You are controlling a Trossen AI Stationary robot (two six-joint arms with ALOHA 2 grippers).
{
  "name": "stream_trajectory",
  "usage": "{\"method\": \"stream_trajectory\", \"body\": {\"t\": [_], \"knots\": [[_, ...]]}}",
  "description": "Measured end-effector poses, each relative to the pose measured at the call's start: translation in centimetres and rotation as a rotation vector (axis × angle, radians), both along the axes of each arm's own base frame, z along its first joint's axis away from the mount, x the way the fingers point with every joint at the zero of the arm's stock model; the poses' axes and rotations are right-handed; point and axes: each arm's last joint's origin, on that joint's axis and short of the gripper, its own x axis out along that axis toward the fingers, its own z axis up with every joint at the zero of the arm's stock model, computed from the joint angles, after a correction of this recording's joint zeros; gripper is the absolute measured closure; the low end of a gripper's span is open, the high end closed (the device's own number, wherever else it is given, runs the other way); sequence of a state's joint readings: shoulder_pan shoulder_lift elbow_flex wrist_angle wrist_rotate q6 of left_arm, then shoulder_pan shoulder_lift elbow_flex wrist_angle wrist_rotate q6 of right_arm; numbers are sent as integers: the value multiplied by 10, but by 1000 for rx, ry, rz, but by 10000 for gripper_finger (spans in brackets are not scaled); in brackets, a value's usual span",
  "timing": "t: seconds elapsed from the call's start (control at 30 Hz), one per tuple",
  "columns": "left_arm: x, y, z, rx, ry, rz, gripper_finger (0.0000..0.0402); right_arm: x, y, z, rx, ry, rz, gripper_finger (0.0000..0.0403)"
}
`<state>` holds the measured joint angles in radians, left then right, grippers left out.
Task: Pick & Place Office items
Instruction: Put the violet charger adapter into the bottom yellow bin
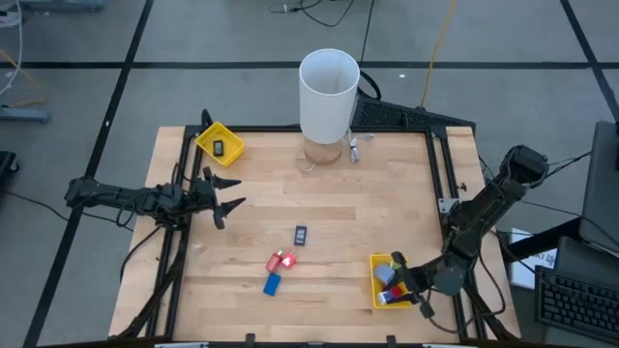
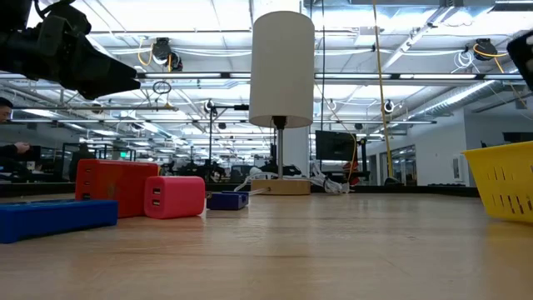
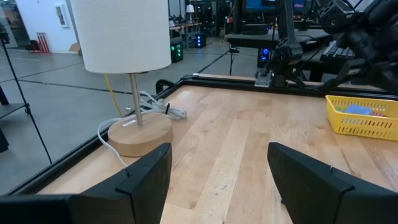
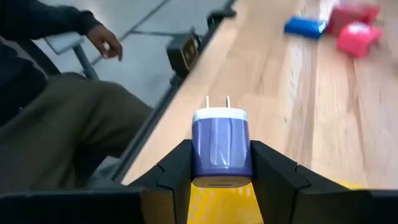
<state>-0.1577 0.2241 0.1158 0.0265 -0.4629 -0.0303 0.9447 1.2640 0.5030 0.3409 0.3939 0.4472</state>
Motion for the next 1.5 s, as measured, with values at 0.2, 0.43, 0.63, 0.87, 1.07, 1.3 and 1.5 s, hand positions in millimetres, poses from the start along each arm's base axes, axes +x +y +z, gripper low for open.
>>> {"method": "stream_trajectory", "body": {"t": [0.2,0.43,0.63,0.87,1.07,1.3,1.5], "knots": [[0,0,0,0,0,0,133,-2,-2,-9,-21,80,-28,282],[0,0,0,0,0,0,133,-3,-4,-13,-38,118,-40,282],[0,0,0,0,0,0,133,-4,-4,-14,-22,153,-33,282],[0,0,0,0,0,0,133,-4,-4,-15,-22,154,-33,282],[0,0,0,0,0,0,133,-5,-5,-15,-1,173,-52,275],[0,0,0,0,0,0,133,-6,-7,-19,9,227,-90,269],[0,0,0,0,0,0,133,-6,-7,-19,13,225,-90,258]]}}
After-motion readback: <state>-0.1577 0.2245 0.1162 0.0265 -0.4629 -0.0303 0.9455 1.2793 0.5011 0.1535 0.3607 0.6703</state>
